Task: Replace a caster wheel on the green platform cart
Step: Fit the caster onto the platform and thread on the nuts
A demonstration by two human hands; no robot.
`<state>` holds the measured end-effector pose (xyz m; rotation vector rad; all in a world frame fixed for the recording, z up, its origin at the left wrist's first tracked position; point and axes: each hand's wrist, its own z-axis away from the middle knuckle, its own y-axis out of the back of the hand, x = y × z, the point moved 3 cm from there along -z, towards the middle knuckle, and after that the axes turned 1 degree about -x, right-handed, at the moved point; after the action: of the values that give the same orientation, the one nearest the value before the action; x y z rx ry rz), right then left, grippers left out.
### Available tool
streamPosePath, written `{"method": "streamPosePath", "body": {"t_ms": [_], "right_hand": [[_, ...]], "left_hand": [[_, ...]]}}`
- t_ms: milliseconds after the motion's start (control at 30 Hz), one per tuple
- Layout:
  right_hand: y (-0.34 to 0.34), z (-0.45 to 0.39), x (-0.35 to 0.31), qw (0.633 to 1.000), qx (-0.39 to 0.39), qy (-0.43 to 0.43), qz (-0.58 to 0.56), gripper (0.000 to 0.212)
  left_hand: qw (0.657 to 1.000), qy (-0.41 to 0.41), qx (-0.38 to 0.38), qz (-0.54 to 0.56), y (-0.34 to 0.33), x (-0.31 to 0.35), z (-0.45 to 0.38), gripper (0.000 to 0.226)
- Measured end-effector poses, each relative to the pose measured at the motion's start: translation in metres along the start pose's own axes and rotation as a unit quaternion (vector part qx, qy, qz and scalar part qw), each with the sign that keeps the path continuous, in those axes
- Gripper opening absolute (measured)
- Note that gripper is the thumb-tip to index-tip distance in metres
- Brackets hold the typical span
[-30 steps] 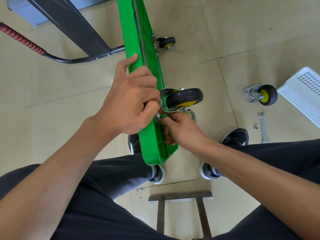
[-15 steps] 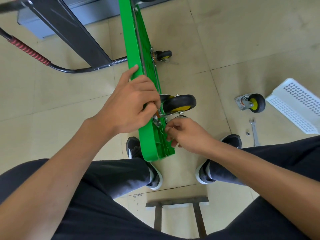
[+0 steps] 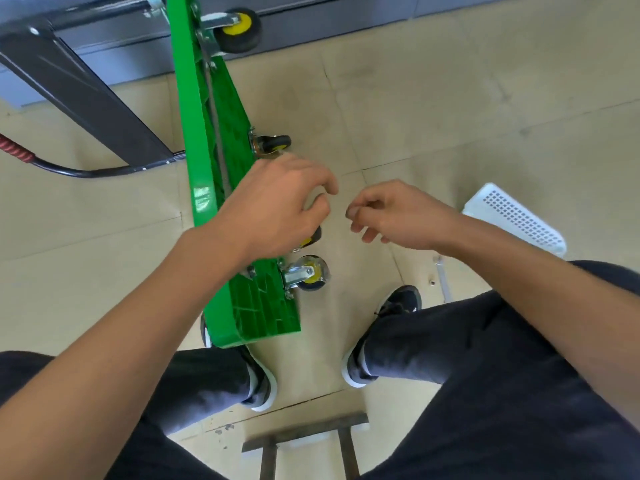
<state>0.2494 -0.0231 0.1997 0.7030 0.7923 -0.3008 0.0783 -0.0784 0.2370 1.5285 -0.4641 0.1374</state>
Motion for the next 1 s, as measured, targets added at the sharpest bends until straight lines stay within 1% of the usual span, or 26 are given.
{"method": "streamPosePath", "body": {"t_ms": [100, 233, 333, 433, 567, 800, 900, 1000], "right_hand": [[0.043, 0.007, 0.015, 0.999, 0.04, -0.011, 0.023, 0.02], [0.096, 0.014, 0.042, 0.995, 0.093, -0.019, 0.0, 0.018], [0.12, 0.016, 0.072, 0.993, 0.112, -0.034, -0.012, 0.018], [0.128, 0.012, 0.107, 0.991, 0.116, -0.063, -0.012, 0.017], [0.122, 0.0, 0.163, 0.987, 0.128, -0.094, -0.021, 0.015], [0.071, -0.03, 0.273, 0.981, 0.121, -0.149, -0.007, 0.01], [0.045, -0.044, 0.322, 0.974, 0.117, -0.192, 0.009, 0.017], [0.021, -0.056, 0.363, 0.966, 0.114, -0.229, 0.037, 0.019]], "left_hand": [[1.0, 0.01, 0.0, 0.023, -0.012, 0.017, -0.023, 0.044], [0.998, 0.023, -0.018, 0.055, -0.036, 0.039, -0.055, 0.041], [0.996, 0.018, -0.045, 0.082, -0.065, 0.053, -0.079, 0.036], [0.992, 0.031, -0.072, 0.103, -0.099, 0.06, -0.1, 0.034], [0.983, 0.049, -0.125, 0.122, -0.147, 0.068, -0.117, 0.033], [0.968, 0.064, -0.204, 0.128, -0.219, 0.069, -0.128, 0.037], [0.96, 0.077, -0.235, 0.129, -0.245, 0.065, -0.128, 0.037], [0.949, 0.095, -0.266, 0.142, -0.269, 0.06, -0.124, 0.036]]}}
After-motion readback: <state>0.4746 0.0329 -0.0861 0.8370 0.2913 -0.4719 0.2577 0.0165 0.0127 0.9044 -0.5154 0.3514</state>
